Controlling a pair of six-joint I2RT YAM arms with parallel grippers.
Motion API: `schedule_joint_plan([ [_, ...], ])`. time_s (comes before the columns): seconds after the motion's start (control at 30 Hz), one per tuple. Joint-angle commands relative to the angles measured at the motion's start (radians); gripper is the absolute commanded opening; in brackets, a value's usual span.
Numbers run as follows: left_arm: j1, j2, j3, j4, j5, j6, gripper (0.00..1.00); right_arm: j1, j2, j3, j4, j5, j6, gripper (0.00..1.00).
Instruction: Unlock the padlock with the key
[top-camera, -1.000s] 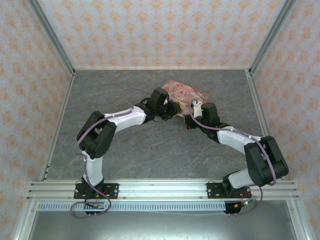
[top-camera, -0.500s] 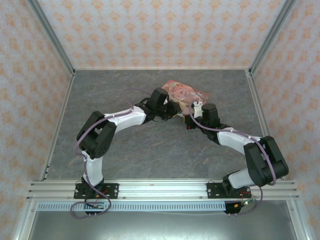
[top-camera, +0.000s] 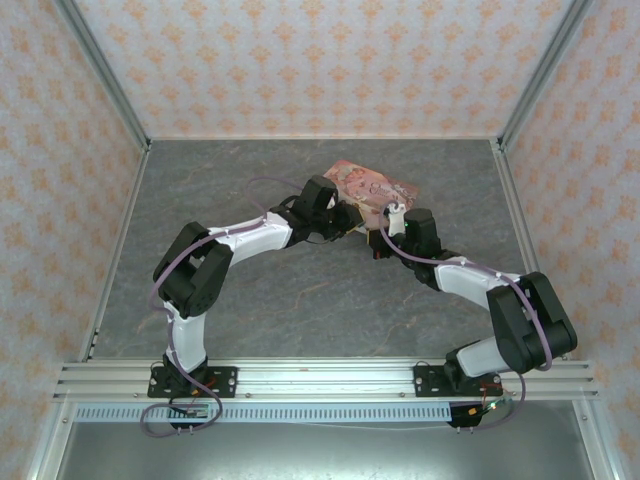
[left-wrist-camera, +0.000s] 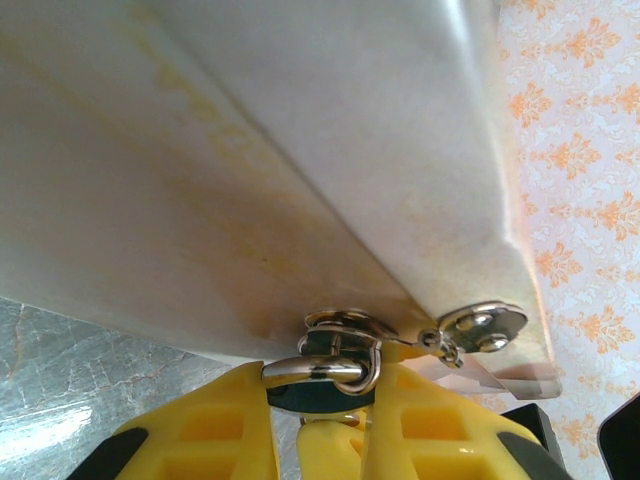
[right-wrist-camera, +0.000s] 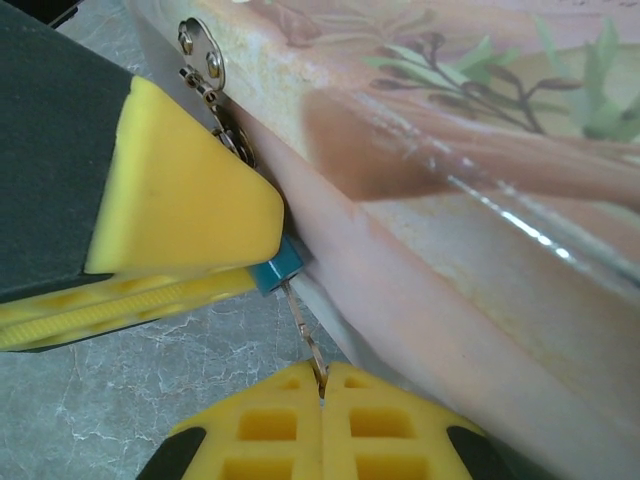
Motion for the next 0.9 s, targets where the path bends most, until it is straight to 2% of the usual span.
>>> schedule_joint_plan([
  [0.0,-0.017,-0.054,0.029,-0.029,0.077,0.023,0.20,-0.002,-0.008,0.016,0.090,-0.043,0.002,0.00],
  [0.5,-0.022,-0.059,0.046,-0.044,0.104,0.025,0.20,-0.003,0.044,0.093,0.099,-0.090,-0.059,0.00],
  [0.87,-0.022,-0.074,0.050,-0.037,0.131,0.002,0.20,-0.004,0.069,0.091,0.075,-0.046,-0.128,0.00],
])
